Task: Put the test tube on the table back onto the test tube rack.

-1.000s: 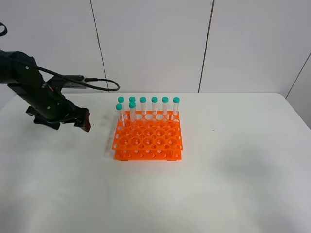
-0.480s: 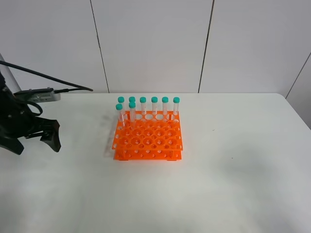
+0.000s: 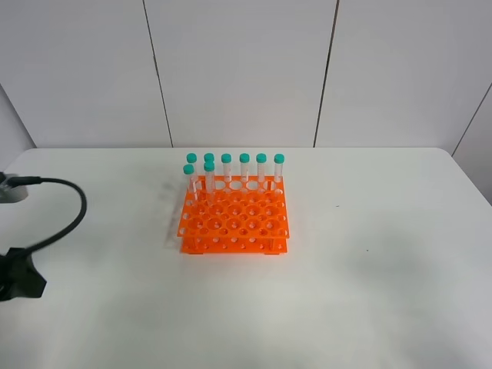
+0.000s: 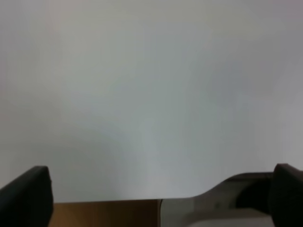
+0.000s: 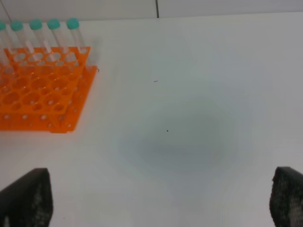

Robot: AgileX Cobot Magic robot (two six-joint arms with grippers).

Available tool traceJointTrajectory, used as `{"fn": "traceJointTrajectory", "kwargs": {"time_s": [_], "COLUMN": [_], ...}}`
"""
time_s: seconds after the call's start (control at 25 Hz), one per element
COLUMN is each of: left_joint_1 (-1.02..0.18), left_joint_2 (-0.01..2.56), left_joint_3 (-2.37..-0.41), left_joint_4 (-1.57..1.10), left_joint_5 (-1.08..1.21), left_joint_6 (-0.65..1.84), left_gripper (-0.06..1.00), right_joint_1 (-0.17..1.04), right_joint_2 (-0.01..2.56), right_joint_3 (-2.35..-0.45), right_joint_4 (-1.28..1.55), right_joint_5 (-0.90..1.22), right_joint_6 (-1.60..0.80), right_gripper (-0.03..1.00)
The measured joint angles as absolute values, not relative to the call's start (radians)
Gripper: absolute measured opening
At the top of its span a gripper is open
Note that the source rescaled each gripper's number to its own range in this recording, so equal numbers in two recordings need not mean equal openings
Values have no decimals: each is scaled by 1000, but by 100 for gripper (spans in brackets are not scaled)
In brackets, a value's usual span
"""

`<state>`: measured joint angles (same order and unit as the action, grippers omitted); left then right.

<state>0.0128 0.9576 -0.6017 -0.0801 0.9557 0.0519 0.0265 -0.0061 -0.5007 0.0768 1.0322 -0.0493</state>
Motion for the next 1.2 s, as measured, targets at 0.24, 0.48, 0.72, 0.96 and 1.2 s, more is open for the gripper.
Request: {"fn": "traceJointTrajectory", "kwargs": {"time_s": [0.24, 0.48, 0.72, 0.96, 1.2], "left_joint_1": [13, 13, 13, 13, 13], "left_joint_2": [587, 304, 164, 82, -4], "left_joint_3": [-526, -498, -498, -498, -498], "left_joint_4": [-81, -81, -80, -79, -79], "left_joint_5": [972, 1050, 1058, 1061, 1063], "left_joint_6": [53, 54, 54, 54, 55], "left_gripper": [100, 100, 100, 100, 100], "right_joint_1": [26, 26, 26, 26, 26], "right_joint_2": [-6, -6, -6, -6, -6], "right_joint_3": [-501, -501, -501, -501, -501], "right_joint_4": [77, 77, 77, 77, 77], "right_joint_5": [1032, 1032, 1032, 1032, 1032], "right_joint_6": [-49, -49, -49, -49, -49], "right_gripper": [100, 100, 100, 100, 100]}}
